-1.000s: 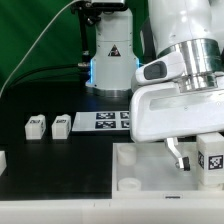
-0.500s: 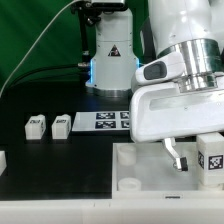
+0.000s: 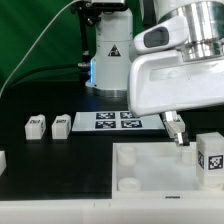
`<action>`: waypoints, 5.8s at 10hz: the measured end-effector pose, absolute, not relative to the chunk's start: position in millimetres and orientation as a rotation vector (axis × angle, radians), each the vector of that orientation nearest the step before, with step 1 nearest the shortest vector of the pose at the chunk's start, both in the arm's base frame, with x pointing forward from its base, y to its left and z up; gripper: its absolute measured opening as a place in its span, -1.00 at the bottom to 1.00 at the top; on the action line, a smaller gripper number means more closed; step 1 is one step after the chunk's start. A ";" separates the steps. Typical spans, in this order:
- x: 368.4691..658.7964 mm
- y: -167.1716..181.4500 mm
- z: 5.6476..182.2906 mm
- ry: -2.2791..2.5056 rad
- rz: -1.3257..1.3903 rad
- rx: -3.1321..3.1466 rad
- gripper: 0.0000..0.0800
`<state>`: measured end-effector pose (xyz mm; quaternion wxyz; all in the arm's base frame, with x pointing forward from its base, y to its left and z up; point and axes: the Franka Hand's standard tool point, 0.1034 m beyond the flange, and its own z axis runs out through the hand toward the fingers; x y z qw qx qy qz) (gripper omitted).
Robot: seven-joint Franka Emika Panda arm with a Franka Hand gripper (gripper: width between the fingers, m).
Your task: Assemble one leg
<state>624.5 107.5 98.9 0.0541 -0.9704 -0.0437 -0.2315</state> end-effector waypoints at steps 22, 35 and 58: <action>623.3 118.9 73.0 1.653 0.247 -2.381 -0.25; 622.8 118.4 75.5 0.490 0.102 -2.952 0.62; 618.1 123.8 68.8 1.110 0.180 -2.755 0.61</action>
Offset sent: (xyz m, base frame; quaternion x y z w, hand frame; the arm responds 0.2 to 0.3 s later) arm -0.0007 0.0001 -0.0296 0.0073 -0.3039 0.0831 0.9490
